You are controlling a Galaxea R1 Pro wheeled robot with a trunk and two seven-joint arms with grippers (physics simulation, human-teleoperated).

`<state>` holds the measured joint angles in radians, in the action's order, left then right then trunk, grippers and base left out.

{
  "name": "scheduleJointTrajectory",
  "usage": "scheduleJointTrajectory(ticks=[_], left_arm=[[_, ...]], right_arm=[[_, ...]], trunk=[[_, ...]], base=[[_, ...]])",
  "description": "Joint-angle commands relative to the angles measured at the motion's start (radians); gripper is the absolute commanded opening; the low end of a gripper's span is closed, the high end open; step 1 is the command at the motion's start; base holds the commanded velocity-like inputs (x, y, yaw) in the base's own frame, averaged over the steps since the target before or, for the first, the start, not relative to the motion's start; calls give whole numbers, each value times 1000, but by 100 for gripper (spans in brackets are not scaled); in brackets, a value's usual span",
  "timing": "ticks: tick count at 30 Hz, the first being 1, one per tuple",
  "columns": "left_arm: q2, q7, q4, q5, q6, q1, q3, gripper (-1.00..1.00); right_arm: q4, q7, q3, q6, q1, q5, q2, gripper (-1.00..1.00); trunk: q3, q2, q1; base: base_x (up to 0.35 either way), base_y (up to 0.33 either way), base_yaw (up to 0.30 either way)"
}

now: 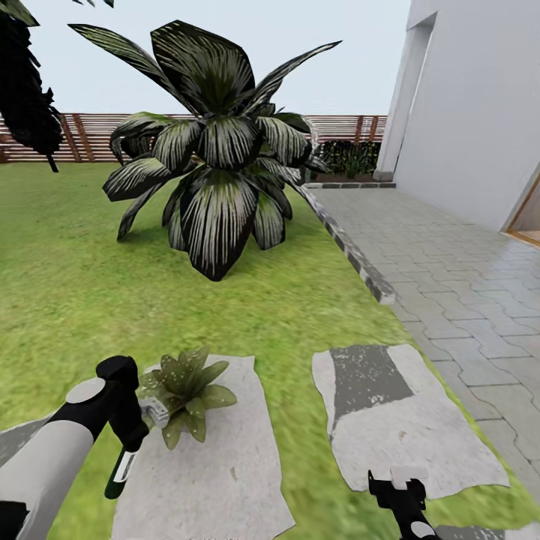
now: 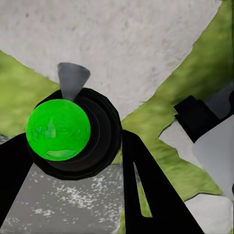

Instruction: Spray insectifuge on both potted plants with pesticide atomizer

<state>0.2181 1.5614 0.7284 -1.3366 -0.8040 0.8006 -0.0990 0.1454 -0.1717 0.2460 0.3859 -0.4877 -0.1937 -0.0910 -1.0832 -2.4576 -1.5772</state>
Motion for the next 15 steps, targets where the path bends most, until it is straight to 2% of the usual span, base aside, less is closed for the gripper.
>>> scheduleJointTrajectory(ticks=[1,4,9,15], left_arm=[[1,9,1,-7,-11,1,-4,-100],[2,9,0,-7,-13,2,-4,-100],[0,9,-5,-6,-15,0,-4,-100],[-2,9,-6,-6,-26,0,-3,-100]], right_arm=[[0,-3,9,2,0,-9,0,100],[0,-3,9,2,0,-9,0,100],[0,-3,9,2,0,-9,0,100],[0,-3,9,2,0,-9,-1,100]], trunk=[[-1,0,0],[-1,0,0],[-1,0,0],[-1,0,0]], base=[[0,-272,274],[-98,-250,276],[-214,-196,277],[-73,-48,245]])
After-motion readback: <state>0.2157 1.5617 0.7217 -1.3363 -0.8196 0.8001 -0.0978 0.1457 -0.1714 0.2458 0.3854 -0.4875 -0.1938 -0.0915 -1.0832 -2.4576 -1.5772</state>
